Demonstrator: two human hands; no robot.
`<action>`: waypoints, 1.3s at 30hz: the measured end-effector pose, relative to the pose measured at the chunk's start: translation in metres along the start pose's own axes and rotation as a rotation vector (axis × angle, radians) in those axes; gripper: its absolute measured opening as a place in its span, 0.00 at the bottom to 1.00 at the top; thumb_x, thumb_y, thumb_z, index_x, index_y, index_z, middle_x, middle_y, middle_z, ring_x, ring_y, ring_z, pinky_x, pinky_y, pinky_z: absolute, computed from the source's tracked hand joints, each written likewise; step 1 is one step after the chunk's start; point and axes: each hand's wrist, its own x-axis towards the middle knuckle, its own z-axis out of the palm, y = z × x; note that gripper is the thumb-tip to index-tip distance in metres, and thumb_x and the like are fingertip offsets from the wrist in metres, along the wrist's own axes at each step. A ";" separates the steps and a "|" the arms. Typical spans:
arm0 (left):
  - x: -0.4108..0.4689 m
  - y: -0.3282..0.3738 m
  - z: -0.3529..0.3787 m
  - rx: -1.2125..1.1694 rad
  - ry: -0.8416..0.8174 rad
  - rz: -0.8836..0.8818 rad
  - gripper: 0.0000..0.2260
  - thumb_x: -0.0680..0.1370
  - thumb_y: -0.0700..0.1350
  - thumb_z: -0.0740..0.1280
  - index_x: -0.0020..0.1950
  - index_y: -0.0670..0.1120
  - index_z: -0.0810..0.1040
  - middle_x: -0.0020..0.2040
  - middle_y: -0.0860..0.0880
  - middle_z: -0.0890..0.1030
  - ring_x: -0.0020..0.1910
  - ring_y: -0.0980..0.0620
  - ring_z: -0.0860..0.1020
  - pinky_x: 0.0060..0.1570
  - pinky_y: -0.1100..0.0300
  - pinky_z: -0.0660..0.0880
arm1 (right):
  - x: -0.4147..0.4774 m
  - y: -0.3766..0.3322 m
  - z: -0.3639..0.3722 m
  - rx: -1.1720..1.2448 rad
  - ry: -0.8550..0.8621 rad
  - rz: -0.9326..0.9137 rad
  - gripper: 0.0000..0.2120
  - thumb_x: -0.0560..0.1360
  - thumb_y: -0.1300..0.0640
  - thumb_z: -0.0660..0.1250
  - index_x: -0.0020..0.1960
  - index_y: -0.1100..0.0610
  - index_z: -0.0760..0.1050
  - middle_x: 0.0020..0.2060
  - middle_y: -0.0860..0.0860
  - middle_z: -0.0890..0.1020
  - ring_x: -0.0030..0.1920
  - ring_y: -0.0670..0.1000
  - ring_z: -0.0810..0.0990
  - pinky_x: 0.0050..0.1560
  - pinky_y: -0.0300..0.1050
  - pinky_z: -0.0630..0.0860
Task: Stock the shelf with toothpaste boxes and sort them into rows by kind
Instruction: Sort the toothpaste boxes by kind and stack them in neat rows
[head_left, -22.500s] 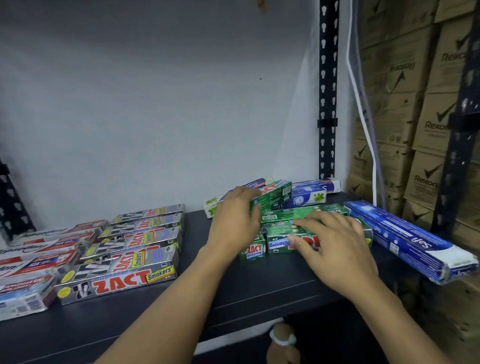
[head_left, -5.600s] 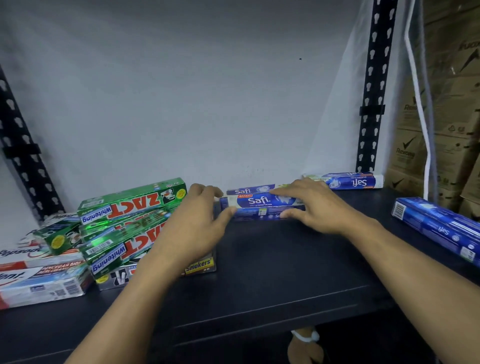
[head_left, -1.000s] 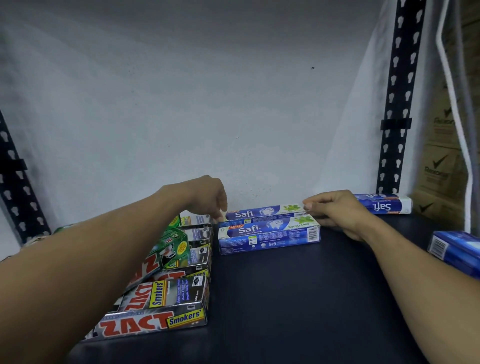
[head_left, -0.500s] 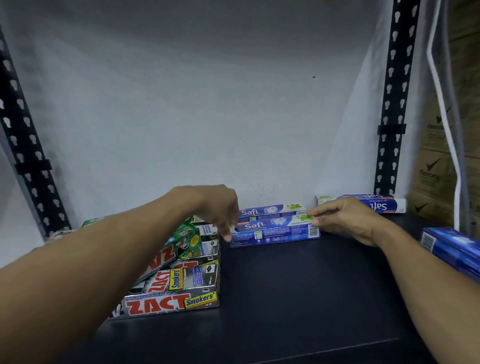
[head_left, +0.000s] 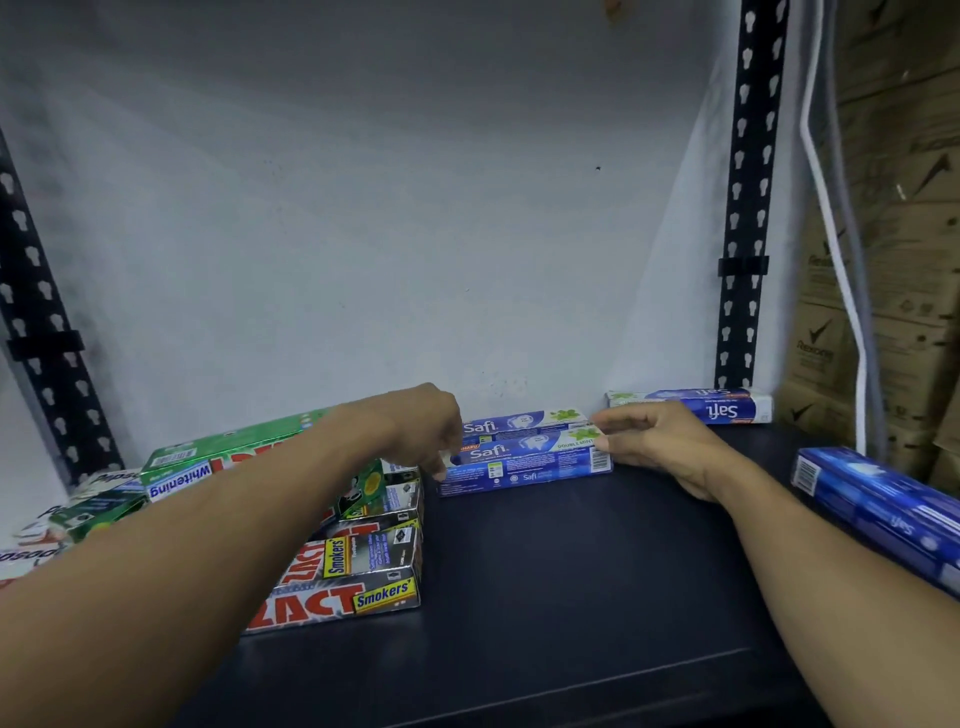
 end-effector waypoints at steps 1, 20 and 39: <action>-0.005 0.004 0.002 -0.005 0.040 -0.002 0.15 0.74 0.51 0.75 0.59 0.50 0.83 0.57 0.50 0.83 0.51 0.51 0.78 0.50 0.56 0.75 | -0.004 0.000 0.001 -0.050 0.029 -0.020 0.19 0.69 0.62 0.79 0.59 0.55 0.83 0.54 0.51 0.86 0.54 0.48 0.85 0.59 0.46 0.81; -0.129 0.144 0.091 -0.504 0.493 0.099 0.13 0.83 0.57 0.59 0.62 0.56 0.78 0.60 0.59 0.78 0.59 0.54 0.76 0.60 0.52 0.74 | -0.189 -0.051 -0.078 -1.394 0.299 0.223 0.29 0.71 0.42 0.73 0.70 0.48 0.72 0.64 0.56 0.77 0.63 0.59 0.76 0.61 0.53 0.76; -0.139 0.133 0.086 -0.828 0.621 0.202 0.29 0.71 0.47 0.78 0.69 0.60 0.73 0.67 0.65 0.71 0.65 0.71 0.68 0.64 0.72 0.65 | -0.212 -0.080 0.006 -0.370 -0.384 -0.049 0.19 0.74 0.66 0.74 0.63 0.55 0.81 0.60 0.53 0.83 0.61 0.56 0.82 0.66 0.54 0.75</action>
